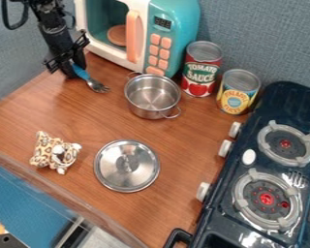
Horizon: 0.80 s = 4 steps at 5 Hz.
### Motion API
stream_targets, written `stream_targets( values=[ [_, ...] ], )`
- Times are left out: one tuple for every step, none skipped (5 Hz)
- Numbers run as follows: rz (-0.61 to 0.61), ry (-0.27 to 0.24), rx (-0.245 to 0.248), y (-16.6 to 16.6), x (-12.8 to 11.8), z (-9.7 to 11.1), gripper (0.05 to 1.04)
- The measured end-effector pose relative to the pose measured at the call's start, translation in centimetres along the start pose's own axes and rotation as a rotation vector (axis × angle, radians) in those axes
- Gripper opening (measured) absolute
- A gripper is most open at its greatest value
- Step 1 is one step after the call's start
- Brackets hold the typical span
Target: Move the blue fork to the front of microwave
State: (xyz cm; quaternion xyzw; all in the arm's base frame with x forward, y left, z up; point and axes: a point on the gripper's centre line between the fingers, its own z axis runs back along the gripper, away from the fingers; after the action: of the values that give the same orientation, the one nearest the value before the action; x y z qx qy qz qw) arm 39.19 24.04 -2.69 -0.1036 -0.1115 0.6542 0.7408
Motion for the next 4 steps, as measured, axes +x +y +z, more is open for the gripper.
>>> stream_targets(
  values=[
    [0.004,0.069,-0.037,-1.24,-0.18,-0.28,0.436],
    [0.007,0.07,0.002,-0.77,-0.34,-0.29,0.733],
    [-0.001,0.07,0.003,-0.77,-0.4,-0.33,0.971],
    [-0.007,0.066,0.013,-0.57,-0.38,-0.35,0.995]
  ],
)
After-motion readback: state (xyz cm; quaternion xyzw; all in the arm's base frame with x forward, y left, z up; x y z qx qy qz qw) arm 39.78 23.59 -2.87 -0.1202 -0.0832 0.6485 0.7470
